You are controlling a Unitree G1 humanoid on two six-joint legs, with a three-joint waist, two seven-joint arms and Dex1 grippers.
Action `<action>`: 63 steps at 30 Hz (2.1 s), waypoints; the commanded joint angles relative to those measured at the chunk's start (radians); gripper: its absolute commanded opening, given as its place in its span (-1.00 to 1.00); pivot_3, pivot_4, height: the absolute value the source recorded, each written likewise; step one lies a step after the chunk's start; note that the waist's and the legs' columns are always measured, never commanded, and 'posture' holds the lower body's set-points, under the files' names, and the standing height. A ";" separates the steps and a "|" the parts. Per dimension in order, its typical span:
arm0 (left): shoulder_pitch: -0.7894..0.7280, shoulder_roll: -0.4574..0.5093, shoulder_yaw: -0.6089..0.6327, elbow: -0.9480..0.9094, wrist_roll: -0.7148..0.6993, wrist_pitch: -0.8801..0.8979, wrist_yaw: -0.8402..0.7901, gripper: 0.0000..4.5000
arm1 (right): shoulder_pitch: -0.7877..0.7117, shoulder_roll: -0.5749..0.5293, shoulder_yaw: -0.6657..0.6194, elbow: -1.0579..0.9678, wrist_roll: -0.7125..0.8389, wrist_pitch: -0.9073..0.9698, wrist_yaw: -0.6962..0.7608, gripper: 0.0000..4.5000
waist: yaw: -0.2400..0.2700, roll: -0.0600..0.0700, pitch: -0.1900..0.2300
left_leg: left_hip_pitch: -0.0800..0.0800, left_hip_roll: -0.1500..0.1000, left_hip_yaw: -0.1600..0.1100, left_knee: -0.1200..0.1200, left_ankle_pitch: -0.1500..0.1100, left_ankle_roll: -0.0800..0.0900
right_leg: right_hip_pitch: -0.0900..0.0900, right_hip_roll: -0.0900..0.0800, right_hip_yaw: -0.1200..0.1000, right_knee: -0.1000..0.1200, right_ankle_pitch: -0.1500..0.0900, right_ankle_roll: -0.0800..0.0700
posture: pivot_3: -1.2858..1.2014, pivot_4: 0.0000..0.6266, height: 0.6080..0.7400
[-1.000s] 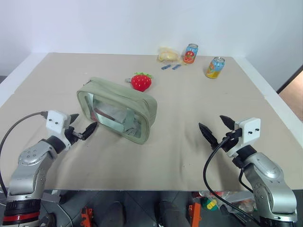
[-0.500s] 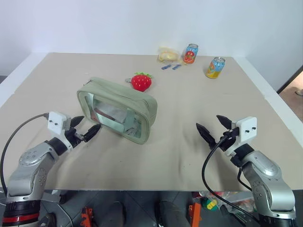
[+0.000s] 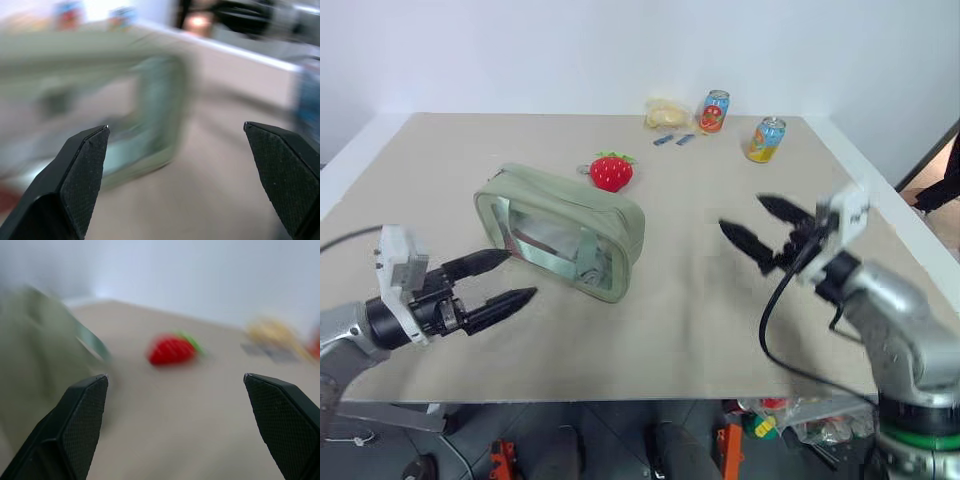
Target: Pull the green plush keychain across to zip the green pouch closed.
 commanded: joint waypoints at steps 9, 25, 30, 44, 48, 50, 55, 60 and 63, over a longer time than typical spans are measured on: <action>-0.145 0.014 -0.151 -0.034 -0.011 0.017 0.000 0.98 | -0.370 0.070 0.302 0.428 -0.107 -0.033 0.328 1.00 | -0.006 0.000 0.000 | -0.002 0.003 0.002 0.000 0.000 0.001 | -0.003 0.008 0.007 0.001 0.004 0.002 | 0.03 -0.52 1.00; -0.168 -0.024 -0.199 -0.015 0.060 -0.003 0.015 1.00 | -0.483 0.248 0.319 0.615 -0.166 -0.035 0.394 0.16 | -0.007 0.000 0.000 | -0.002 0.005 0.000 0.000 -0.004 -0.002 | -0.010 0.015 0.011 0.016 0.000 0.000 | 0.03 -0.52 1.00; -0.185 -0.040 -0.214 -0.010 0.075 -0.008 0.023 1.00 | -0.485 0.257 0.326 0.627 -0.186 -0.038 0.407 -0.58 | -0.007 0.000 0.000 | -0.001 0.005 0.000 0.000 -0.004 -0.002 | -0.009 0.016 0.011 0.016 0.000 0.000 | 0.03 -0.52 1.00; -0.224 -0.066 -0.256 0.021 0.117 -0.012 0.021 1.00 | -0.533 0.167 0.333 0.650 -0.268 -0.156 0.545 -0.99 | -0.005 0.000 0.000 | -0.001 0.006 0.000 0.000 -0.004 -0.002 | -0.009 0.016 0.011 0.016 0.000 0.000 | 0.03 -0.52 1.00; -0.236 -0.066 -0.265 0.030 0.124 -0.011 0.021 1.00 | -0.625 0.090 0.339 0.832 -0.335 -0.302 0.643 -0.99 | -0.006 0.000 0.001 | -0.002 0.005 0.000 0.001 -0.004 -0.002 | -0.009 0.016 0.011 0.016 0.000 0.000 | 0.03 -0.52 1.00; -0.243 -0.070 -0.273 0.034 0.130 -0.012 0.021 1.00 | -0.670 0.067 0.350 0.962 -0.390 -0.421 0.674 -0.99 | -0.007 0.000 0.001 | -0.001 0.005 0.000 0.001 -0.004 -0.002 | -0.009 0.016 0.012 0.016 0.000 0.000 | 0.03 -0.52 1.00; -0.252 -0.079 -0.294 0.042 0.150 -0.018 0.019 1.00 | -0.780 0.064 0.331 1.241 -0.468 -0.610 0.676 -0.99 | -0.011 0.001 0.001 | -0.001 0.005 0.001 0.000 -0.004 -0.002 | -0.009 0.017 0.013 0.016 0.000 -0.001 | 0.03 -0.52 1.00; -0.256 -0.088 -0.304 0.041 0.167 -0.020 0.015 1.00 | -0.807 0.074 0.286 1.338 -0.466 -0.660 0.663 -0.28 | -0.010 0.001 0.001 | -0.001 0.005 0.001 0.000 -0.004 -0.002 | -0.009 0.017 0.013 0.016 0.000 0.000 | 0.03 -0.52 1.00; -0.254 -0.089 -0.303 0.039 0.173 -0.020 0.010 1.00 | -0.813 0.074 0.221 1.311 -0.414 -0.599 0.650 0.16 | -0.010 0.001 0.001 | -0.001 0.005 0.001 0.000 -0.004 -0.002 | -0.009 0.017 0.014 0.016 0.000 0.000 | 0.03 -0.52 1.00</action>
